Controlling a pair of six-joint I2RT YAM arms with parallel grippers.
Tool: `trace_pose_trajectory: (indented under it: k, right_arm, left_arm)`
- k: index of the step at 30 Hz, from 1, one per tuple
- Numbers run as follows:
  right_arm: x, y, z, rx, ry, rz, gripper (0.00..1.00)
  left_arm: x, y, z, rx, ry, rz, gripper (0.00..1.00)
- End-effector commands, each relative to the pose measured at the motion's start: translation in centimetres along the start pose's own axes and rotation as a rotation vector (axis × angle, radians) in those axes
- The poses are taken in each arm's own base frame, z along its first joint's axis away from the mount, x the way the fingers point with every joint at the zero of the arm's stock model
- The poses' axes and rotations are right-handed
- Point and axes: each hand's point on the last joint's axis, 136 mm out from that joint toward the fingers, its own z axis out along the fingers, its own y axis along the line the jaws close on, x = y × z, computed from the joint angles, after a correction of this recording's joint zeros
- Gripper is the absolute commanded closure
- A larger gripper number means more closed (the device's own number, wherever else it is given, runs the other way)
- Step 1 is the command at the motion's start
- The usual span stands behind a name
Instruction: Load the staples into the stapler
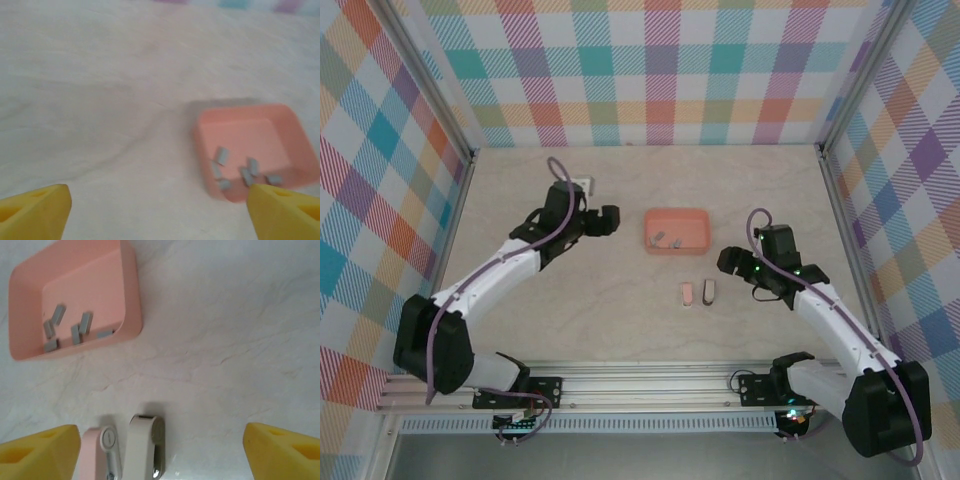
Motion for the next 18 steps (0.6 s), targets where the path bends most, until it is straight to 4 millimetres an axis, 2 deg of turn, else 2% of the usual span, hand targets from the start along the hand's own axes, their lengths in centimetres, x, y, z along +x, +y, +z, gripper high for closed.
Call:
trace_pose_trajectory:
  k: [1, 8, 13, 18]
  right_arm:
    - [-3.7, -0.4, -1.1, 0.054, -0.163, -0.101, 0.01]
    - [-7.0, -1.4, -1.5, 0.138, -0.341, -0.222, 0.01]
    - [-8.3, -3.0, -0.8, 0.217, -0.416, -0.279, 0.01]
    - [-8.4, -4.7, 0.8, 0.264, -0.446, -0.318, 0.01]
  left_arm:
    - [-1.7, 5.8, -1.6, -0.228, -0.141, -0.035, 0.02]
    - [0.1, 12.4, -2.6, -0.452, -0.211, -0.088, 0.0]
    - [2.0, 15.1, -3.1, -0.541, -0.28, -0.104, 0.0]
    - [4.6, 17.7, -2.9, -0.612, -0.302, -0.082, 0.0]
